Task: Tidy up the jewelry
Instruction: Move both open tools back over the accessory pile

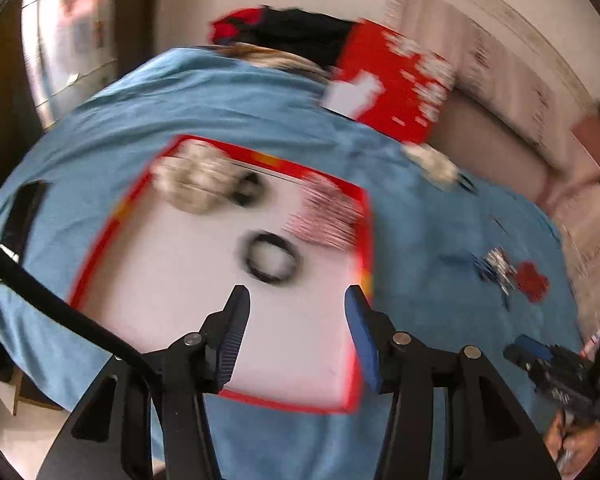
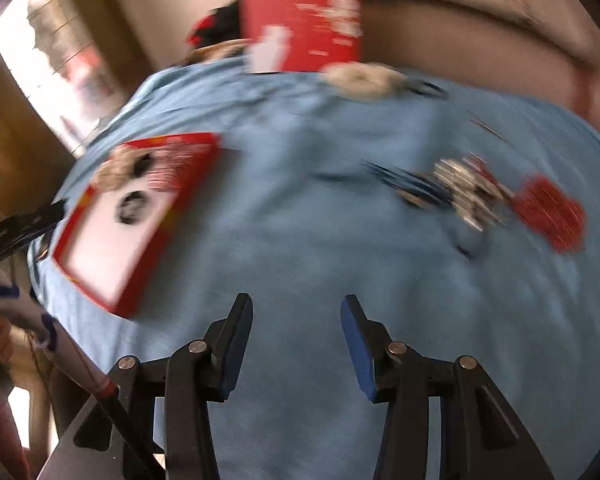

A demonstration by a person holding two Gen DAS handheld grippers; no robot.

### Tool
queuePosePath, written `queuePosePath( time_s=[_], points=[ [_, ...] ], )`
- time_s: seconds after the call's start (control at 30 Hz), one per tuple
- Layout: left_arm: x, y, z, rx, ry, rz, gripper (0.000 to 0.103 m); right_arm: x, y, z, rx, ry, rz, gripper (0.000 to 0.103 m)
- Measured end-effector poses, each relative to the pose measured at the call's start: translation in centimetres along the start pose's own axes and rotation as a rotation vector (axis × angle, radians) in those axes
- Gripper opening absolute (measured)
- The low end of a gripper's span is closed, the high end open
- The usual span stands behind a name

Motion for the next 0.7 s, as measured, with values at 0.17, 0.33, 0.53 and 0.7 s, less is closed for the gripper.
queuePosePath(
  time_s=[0.17,0.33,0.53,0.7],
  points=[
    [7.0,-1.4,-2.2,-0.056,-0.037,-0.117,0.048,8.1,-3.1,0.6,-0.014,-0.075,-0.132,0.05],
    [13.3,-2.6,-4.6,-0.1,-0.081,-0.204,0.048,14.3,-5.4,0.8,-0.016,-0.112,-0.247,0.05],
    [18.6,-3.7,-9.2,-0.17,-0.122,-0.259,0.048,18.5,-6.5,0.1,-0.014,-0.11,-0.339,0.05],
    [21.9,-3.9,-14.6,-0.231,-0.18,-0.249,0.048,20.8,-6.1,-0.9,-0.005,-0.11,-0.389,0.051]
  ],
)
Point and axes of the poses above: each gripper's, at about its wrist camera, not at the fingertips, and z roughly against the way its jaws point, x to its right, y to its top, the point moved 2 cm from there along -z, roughly the way its jaws point, and after that the axes turned 14 degrees about -y, right-handed, at the moved point
